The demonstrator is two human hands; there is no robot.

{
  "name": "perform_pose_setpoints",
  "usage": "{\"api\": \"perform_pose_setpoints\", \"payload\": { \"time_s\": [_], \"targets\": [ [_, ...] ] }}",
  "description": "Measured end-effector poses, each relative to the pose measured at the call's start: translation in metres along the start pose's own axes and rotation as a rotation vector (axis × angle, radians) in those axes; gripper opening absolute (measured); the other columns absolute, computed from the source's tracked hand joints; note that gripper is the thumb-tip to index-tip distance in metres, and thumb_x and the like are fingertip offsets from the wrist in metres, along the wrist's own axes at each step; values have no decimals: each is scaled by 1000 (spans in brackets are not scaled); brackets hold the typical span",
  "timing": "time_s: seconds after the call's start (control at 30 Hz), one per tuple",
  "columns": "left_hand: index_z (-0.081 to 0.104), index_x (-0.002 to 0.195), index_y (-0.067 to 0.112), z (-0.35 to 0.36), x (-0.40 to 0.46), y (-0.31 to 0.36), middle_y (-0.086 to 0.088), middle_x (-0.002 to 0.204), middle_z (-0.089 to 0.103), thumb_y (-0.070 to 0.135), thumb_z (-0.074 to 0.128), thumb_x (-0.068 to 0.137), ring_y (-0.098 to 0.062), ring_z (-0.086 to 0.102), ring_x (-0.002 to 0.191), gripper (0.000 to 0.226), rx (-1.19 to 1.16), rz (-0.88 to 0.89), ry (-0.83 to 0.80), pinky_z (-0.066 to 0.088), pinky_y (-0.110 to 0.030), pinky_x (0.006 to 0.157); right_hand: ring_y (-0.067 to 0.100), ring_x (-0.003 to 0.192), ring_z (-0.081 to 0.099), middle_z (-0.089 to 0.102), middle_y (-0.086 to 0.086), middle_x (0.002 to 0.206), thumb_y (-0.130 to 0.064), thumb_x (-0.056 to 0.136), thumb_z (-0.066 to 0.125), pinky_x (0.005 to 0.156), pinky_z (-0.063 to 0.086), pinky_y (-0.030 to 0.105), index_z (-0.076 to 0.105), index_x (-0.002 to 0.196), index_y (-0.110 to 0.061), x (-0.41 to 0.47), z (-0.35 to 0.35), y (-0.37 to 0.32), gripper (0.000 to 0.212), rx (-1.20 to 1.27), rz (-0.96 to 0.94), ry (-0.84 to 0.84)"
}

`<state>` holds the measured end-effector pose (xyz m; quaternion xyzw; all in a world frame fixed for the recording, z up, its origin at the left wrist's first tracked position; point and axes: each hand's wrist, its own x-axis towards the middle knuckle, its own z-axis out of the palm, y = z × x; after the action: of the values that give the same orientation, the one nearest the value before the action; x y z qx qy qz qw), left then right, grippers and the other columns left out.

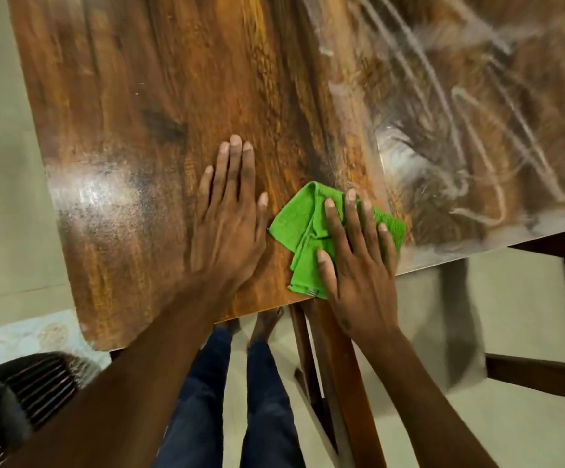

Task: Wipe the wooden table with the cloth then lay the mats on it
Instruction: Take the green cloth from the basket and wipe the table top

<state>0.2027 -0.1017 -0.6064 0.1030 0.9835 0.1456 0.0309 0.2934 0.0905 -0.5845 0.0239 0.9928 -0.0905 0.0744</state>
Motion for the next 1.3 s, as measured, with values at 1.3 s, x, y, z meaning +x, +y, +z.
{"api": "perform_pose_setpoints", "payload": {
  "time_s": [1.3],
  "targets": [
    [9, 169, 3, 14, 100, 38, -14, 178, 7, 35, 21, 113, -24, 4, 166, 65, 86, -57, 77, 15, -45, 133, 24, 166, 7, 8, 4, 180, -48, 114, 22, 132, 13, 48, 15, 171, -24, 273, -30, 16, 63, -38, -277, 116]
  ]
}}
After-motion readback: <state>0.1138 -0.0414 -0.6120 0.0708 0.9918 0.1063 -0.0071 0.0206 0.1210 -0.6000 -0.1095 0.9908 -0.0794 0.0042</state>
